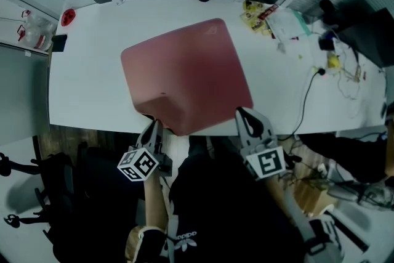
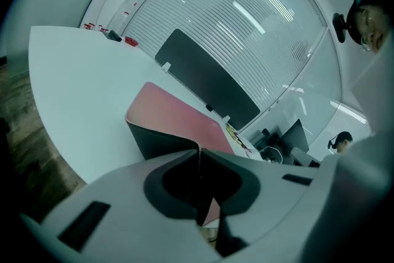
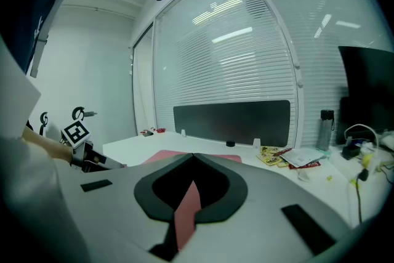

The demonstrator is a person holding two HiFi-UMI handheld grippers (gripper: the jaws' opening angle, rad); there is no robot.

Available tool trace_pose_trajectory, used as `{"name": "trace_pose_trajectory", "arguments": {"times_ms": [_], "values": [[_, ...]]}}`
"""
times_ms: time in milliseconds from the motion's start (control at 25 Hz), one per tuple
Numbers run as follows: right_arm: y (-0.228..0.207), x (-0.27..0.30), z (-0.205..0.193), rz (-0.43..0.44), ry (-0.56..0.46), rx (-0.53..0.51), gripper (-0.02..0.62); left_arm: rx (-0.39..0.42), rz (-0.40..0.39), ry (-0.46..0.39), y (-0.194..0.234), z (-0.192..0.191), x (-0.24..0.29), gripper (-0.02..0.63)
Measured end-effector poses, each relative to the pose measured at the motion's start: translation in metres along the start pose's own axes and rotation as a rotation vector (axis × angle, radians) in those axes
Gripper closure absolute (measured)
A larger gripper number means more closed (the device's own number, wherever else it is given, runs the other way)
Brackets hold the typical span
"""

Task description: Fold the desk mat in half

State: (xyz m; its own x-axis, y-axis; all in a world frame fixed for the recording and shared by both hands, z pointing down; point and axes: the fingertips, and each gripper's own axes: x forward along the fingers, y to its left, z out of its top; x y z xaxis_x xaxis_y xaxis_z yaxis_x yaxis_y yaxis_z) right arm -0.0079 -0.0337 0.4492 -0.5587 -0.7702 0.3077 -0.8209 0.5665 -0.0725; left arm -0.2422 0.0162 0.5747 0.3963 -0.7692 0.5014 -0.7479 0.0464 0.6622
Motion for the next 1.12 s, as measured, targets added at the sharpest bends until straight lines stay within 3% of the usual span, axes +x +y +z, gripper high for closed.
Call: {"name": "trace_pose_trajectory", "arguments": {"times_ms": [1120], "values": [[-0.032,0.003,0.012,-0.089,-0.029,-0.013,0.597,0.099,-0.145,0.041,-0.056,0.04,0.068,0.586]]}}
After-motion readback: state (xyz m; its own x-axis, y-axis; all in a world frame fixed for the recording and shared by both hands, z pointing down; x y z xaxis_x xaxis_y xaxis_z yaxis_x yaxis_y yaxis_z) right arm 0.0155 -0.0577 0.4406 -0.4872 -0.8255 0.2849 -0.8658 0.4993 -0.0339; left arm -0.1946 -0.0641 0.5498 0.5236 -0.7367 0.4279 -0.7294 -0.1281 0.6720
